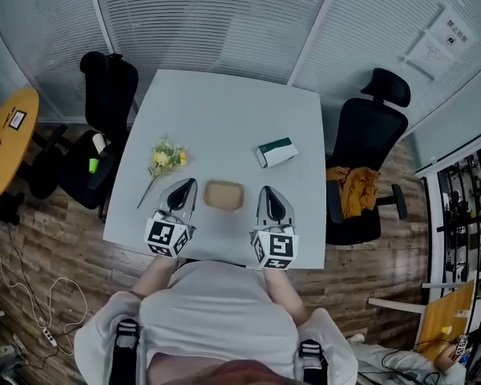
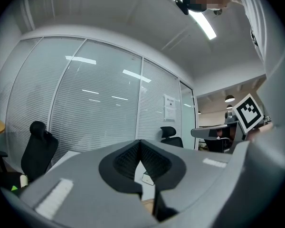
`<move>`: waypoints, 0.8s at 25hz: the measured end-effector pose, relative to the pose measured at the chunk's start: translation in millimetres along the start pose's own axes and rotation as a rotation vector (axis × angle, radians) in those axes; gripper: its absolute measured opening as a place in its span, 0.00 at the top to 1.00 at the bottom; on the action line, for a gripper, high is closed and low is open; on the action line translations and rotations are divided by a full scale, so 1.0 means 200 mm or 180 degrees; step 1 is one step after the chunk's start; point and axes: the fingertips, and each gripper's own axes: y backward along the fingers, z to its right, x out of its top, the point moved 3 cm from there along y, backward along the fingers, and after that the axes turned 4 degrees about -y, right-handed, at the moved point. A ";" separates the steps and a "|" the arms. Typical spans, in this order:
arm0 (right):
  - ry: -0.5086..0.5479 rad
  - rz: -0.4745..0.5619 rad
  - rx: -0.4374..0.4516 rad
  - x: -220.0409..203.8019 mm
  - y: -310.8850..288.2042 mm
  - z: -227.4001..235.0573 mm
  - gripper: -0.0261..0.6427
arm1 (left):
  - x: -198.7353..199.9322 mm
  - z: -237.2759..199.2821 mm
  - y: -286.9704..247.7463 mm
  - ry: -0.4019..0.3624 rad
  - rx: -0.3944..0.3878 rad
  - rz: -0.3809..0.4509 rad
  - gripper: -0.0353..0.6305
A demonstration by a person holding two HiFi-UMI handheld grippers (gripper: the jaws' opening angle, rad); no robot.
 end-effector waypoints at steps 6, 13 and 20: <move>-0.0035 -0.0012 0.0046 -0.01 0.00 0.02 0.95 | 0.00 0.02 -0.04 -0.0025 -0.0003 -0.0031 0.95; -0.0056 -0.0132 0.0047 -0.07 -0.01 0.03 0.95 | -0.07 0.02 -0.05 0.0033 -0.0009 -0.0143 0.95; -0.0077 -0.0294 0.0052 -0.18 -0.01 -0.02 0.95 | -0.21 0.00 -0.02 0.0111 -0.0040 -0.0325 0.95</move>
